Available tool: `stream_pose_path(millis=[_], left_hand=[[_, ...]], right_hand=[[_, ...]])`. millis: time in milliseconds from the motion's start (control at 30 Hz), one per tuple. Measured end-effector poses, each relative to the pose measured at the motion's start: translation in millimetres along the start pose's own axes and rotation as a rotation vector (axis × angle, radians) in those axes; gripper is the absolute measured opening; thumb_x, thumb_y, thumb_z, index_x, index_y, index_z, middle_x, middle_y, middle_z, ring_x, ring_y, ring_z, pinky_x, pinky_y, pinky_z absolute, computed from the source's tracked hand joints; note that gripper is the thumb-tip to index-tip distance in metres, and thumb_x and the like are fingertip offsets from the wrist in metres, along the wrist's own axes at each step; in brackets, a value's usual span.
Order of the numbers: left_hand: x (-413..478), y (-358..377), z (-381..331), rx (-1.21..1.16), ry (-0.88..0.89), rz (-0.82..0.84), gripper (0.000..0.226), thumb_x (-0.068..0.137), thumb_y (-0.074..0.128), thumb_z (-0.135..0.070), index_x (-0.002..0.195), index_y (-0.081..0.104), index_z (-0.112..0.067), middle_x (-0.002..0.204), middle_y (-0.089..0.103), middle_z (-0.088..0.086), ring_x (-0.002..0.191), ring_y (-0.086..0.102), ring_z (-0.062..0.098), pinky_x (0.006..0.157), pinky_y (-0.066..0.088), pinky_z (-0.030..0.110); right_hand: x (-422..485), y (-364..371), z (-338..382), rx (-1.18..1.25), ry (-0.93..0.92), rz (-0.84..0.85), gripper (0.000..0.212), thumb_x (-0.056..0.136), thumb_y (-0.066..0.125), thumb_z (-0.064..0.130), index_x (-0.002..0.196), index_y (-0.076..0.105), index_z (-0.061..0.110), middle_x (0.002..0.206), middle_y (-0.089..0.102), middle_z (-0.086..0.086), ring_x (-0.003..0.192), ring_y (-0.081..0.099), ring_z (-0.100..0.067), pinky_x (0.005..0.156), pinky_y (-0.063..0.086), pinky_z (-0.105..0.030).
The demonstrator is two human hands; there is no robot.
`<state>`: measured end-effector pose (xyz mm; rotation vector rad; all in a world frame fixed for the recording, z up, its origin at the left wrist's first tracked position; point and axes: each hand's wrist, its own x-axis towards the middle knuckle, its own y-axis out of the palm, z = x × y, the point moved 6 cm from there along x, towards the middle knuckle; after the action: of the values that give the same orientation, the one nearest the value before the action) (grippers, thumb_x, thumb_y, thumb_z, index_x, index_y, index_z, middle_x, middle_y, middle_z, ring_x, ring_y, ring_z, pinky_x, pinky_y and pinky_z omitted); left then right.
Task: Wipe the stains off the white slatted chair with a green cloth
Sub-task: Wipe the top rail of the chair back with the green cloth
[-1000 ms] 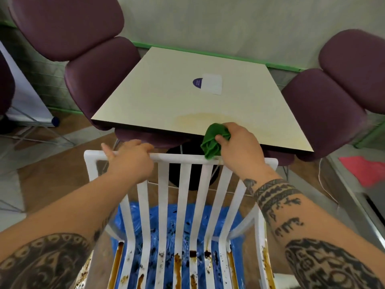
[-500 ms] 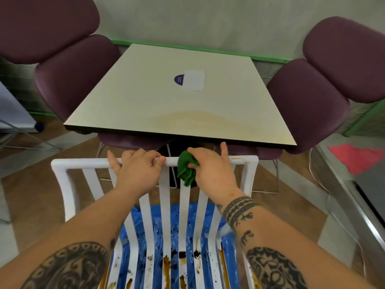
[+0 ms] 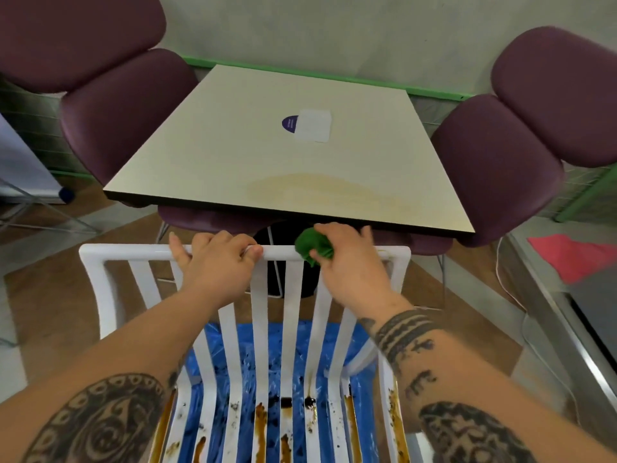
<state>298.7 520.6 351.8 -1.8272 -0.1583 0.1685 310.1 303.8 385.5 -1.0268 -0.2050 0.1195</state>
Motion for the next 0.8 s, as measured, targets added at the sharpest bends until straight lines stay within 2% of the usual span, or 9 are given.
stream_pose_path(millis=[167, 267, 367, 433, 533, 600, 633, 733, 800], left_hand=[[2.9, 1.7, 1.6, 0.037, -0.016, 0.014, 0.038, 0.102, 0.026, -0.054, 0.113, 0.061, -0.046, 0.108, 0.053, -0.013, 0.129, 0.039, 0.026, 0.115, -0.009, 0.067], [3.9, 2.4, 1.8, 0.042, -0.024, 0.033, 0.038, 0.102, 0.026, -0.054, 0.113, 0.061, -0.046, 0.110, 0.053, -0.013, 0.131, 0.038, 0.026, 0.115, -0.009, 0.066], [3.6, 0.3, 0.8, 0.052, -0.035, 0.049, 0.039, 0.102, 0.025, -0.054, 0.115, 0.060, -0.046, 0.117, 0.056, -0.012, 0.131, 0.039, 0.026, 0.115, -0.008, 0.067], [3.2, -1.7, -0.8, 0.086, -0.041, 0.059, 0.039, 0.103, 0.023, -0.054, 0.117, 0.059, -0.047, 0.121, 0.057, -0.009, 0.131, 0.040, 0.028, 0.115, -0.006, 0.067], [4.2, -3.6, -3.6, 0.138, -0.043, 0.101, 0.040, 0.103, 0.021, -0.054, 0.119, 0.057, -0.048, 0.125, 0.057, -0.006, 0.132, 0.041, 0.031, 0.115, -0.004, 0.069], [3.8, -5.0, -4.8, 0.147, -0.041, 0.114, 0.040, 0.103, 0.020, -0.055, 0.118, 0.057, -0.047, 0.124, 0.057, -0.005, 0.133, 0.040, 0.032, 0.115, -0.003, 0.069], [4.0, -5.5, -5.6, 0.149, -0.040, 0.110, 0.040, 0.103, 0.020, -0.055, 0.118, 0.057, -0.047, 0.124, 0.057, -0.005, 0.133, 0.040, 0.032, 0.115, -0.003, 0.069], [3.1, -5.8, -4.1, 0.145, -0.048, 0.097, 0.040, 0.104, 0.021, -0.055, 0.119, 0.057, -0.047, 0.124, 0.057, -0.004, 0.133, 0.040, 0.032, 0.116, -0.003, 0.069], [3.1, -5.0, -4.0, 0.135, -0.043, 0.094, 0.041, 0.103, 0.022, -0.056, 0.120, 0.058, -0.047, 0.123, 0.057, -0.004, 0.134, 0.039, 0.033, 0.116, -0.004, 0.069]], right_hand=[[-8.2, -0.8, -21.8, -0.119, -0.135, -0.068, 0.058, 0.095, 0.055, 0.006, 0.148, 0.046, 0.025, 0.142, 0.055, 0.004, 0.136, 0.045, -0.015, 0.125, -0.008, -0.051], [-6.5, -23.0, -53.9, -0.146, -0.072, -0.110, 0.052, 0.093, 0.055, 0.004, 0.141, 0.052, 0.023, 0.131, 0.061, 0.001, 0.127, 0.051, -0.019, 0.125, -0.007, -0.052], [-2.9, -56.9, -91.2, -0.160, 0.122, -0.192, 0.035, 0.092, 0.055, 0.008, 0.125, 0.058, 0.020, 0.109, 0.066, -0.004, 0.108, 0.059, -0.027, 0.123, 0.009, -0.057], [-5.2, -79.4, -108.3, -0.086, 0.201, -0.299, 0.030, 0.095, 0.056, 0.010, 0.123, 0.060, 0.017, 0.108, 0.067, -0.008, 0.100, 0.056, -0.026, 0.114, 0.028, -0.055], [-12.5, -77.0, -91.7, -0.020, -0.016, -0.321, 0.044, 0.090, 0.063, 0.006, 0.133, 0.061, 0.014, 0.119, 0.065, -0.009, 0.108, 0.058, -0.029, 0.102, 0.045, -0.049], [-21.9, -54.9, -79.3, -0.123, -0.164, -0.236, 0.056, 0.081, 0.066, 0.000, 0.134, 0.063, 0.014, 0.120, 0.062, -0.011, 0.107, 0.058, -0.033, 0.094, 0.049, -0.046], [-26.6, -46.7, -78.9, -0.179, -0.176, -0.212, 0.059, 0.078, 0.067, -0.002, 0.133, 0.064, 0.016, 0.118, 0.060, -0.011, 0.105, 0.057, -0.034, 0.089, 0.048, -0.044], [-32.7, -41.8, -94.5, -0.206, -0.131, -0.257, 0.061, 0.074, 0.067, -0.007, 0.131, 0.066, 0.016, 0.113, 0.056, -0.012, 0.099, 0.054, -0.034, 0.083, 0.050, -0.046], [-33.5, -44.1, -105.4, -0.174, -0.091, -0.250, 0.060, 0.078, 0.064, -0.008, 0.133, 0.065, 0.016, 0.113, 0.052, -0.012, 0.101, 0.050, -0.033, 0.086, 0.050, -0.046]])
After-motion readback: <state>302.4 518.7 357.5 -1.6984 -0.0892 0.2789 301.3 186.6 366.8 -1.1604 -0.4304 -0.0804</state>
